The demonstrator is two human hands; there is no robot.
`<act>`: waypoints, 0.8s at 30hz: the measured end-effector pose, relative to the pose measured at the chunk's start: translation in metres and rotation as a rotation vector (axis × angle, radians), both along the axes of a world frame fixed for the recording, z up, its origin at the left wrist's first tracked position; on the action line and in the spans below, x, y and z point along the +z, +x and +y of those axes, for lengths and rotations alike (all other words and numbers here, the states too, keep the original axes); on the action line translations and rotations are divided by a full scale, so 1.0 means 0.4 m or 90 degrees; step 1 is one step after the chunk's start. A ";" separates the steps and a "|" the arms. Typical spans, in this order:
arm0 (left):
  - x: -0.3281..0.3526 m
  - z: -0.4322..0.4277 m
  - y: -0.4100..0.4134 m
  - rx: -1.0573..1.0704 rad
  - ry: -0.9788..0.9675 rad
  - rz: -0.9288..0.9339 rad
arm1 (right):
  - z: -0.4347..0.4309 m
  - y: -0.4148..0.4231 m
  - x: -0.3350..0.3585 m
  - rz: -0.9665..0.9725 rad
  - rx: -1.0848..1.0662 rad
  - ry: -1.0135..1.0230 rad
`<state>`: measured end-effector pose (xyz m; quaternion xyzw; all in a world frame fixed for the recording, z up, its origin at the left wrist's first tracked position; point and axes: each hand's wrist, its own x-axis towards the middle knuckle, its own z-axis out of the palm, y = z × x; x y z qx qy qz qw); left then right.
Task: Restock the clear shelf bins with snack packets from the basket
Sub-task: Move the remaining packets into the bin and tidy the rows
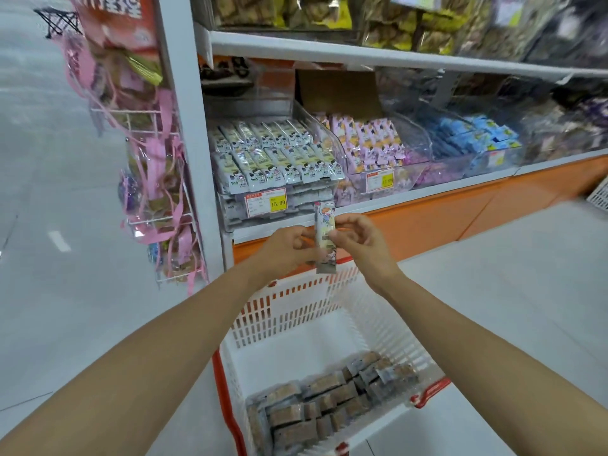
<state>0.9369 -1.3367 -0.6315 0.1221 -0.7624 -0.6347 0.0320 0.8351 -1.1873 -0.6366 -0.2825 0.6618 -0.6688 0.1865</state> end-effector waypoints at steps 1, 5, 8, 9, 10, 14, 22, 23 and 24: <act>0.009 -0.001 0.001 0.008 0.007 0.002 | -0.003 0.002 0.009 0.004 0.010 -0.004; 0.036 -0.004 0.002 0.048 0.048 0.018 | -0.006 0.010 0.035 0.039 0.057 0.010; 0.056 -0.002 -0.004 0.103 0.069 0.042 | -0.007 0.016 0.045 0.099 0.071 0.046; 0.064 -0.002 -0.008 0.137 0.065 0.047 | -0.007 0.016 0.048 0.130 0.074 0.056; 0.074 -0.003 -0.012 0.171 0.052 0.056 | -0.008 0.015 0.052 0.162 0.074 0.065; 0.111 -0.015 -0.035 0.224 -0.020 0.098 | -0.022 0.004 0.087 0.263 0.037 0.063; 0.158 -0.141 -0.048 0.290 -0.735 0.214 | -0.100 -0.101 0.190 0.344 -0.139 0.103; 0.152 -0.162 -0.051 0.262 -0.786 0.176 | -0.115 -0.121 0.196 0.354 -0.158 0.131; 0.144 -0.178 -0.054 0.232 -0.822 0.124 | -0.131 -0.141 0.201 0.360 -0.172 0.153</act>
